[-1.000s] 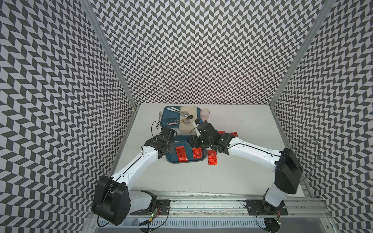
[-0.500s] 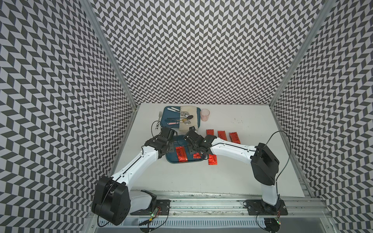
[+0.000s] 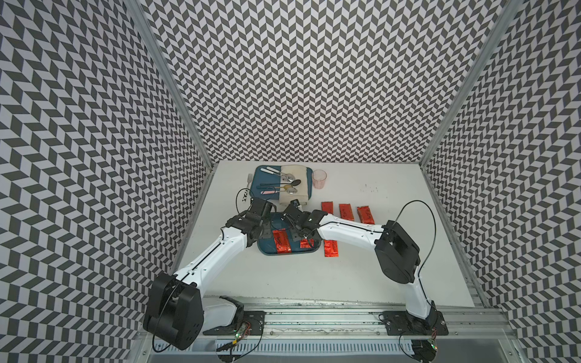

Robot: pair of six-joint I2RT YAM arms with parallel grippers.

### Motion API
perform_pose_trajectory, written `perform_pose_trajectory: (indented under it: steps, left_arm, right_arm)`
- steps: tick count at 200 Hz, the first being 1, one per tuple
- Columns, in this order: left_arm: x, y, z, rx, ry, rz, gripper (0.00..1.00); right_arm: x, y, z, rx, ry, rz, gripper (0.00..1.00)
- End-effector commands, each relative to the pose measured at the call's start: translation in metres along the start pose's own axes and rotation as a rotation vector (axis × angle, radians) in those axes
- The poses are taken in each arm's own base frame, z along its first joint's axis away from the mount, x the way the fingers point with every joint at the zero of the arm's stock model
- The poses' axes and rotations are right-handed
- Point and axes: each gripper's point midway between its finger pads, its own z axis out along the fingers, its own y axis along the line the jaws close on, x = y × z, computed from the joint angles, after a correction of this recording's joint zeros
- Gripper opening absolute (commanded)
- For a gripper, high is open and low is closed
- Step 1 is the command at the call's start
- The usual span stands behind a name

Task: Take the tea bags out of the storage box
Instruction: Pick up the tea bag from the storage box, then place the tea bag at the center of the board.

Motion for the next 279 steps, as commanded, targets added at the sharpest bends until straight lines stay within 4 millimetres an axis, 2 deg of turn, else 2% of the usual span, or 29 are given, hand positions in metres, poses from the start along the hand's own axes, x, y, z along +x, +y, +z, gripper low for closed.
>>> perform_pose_trajectory:
  steps: [1, 48, 66, 97, 124, 161, 187, 201, 218, 243, 258, 279]
  left_arm:
    - [-0.01, -0.006, -0.003, 0.03, -0.032, -0.022, 0.0]
    - [-0.01, -0.006, -0.003, 0.034, -0.032, -0.021, 0.0]
    - [-0.01, -0.006, -0.003, 0.033, -0.031, -0.021, 0.0]
    - [-0.01, -0.007, -0.002, 0.033, -0.027, -0.019, 0.0]
    - [-0.01, -0.006, -0.002, 0.033, -0.029, -0.02, 0.0]
    - [-0.009, -0.006, -0.001, 0.031, -0.028, -0.021, 0.0]
    - [-0.009, -0.007, -0.001, 0.036, -0.025, -0.018, 0.0]
    - [-0.009, -0.007, -0.002, 0.036, -0.028, -0.02, 0.0]
    - [-0.01, -0.007, -0.003, 0.039, -0.033, -0.021, 0.0]
    - [-0.01, -0.008, -0.003, 0.043, -0.03, -0.019, 0.0]
    - [-0.01, -0.008, -0.003, 0.042, -0.029, -0.019, 0.0]
    - [-0.01, -0.007, -0.003, 0.041, -0.031, -0.019, 0.0]
  right_arm:
    - [0.002, -0.003, 0.002, 0.04, 0.002, -0.019, 0.27]
    - [-0.002, 0.0, -0.003, 0.038, -0.009, -0.021, 0.1]
    - [-0.009, 0.003, -0.011, 0.026, -0.023, -0.02, 0.06]
    - [-0.028, 0.012, -0.036, -0.039, -0.072, -0.011, 0.0]
    - [-0.045, 0.012, -0.066, -0.083, -0.125, 0.014, 0.0]
    - [-0.061, -0.006, -0.106, -0.085, -0.192, 0.032, 0.0]
    - [-0.066, -0.038, -0.129, -0.057, -0.23, 0.058, 0.0]
    - [-0.06, -0.068, -0.128, -0.021, -0.222, 0.082, 0.0]
    - [-0.041, -0.11, -0.109, 0.03, -0.169, 0.115, 0.0]
    - [0.005, -0.162, -0.073, 0.145, -0.072, 0.15, 0.0]
    - [0.032, -0.175, -0.054, 0.172, -0.016, 0.164, 0.0]
    - [0.058, -0.174, -0.03, 0.165, 0.041, 0.16, 0.0]
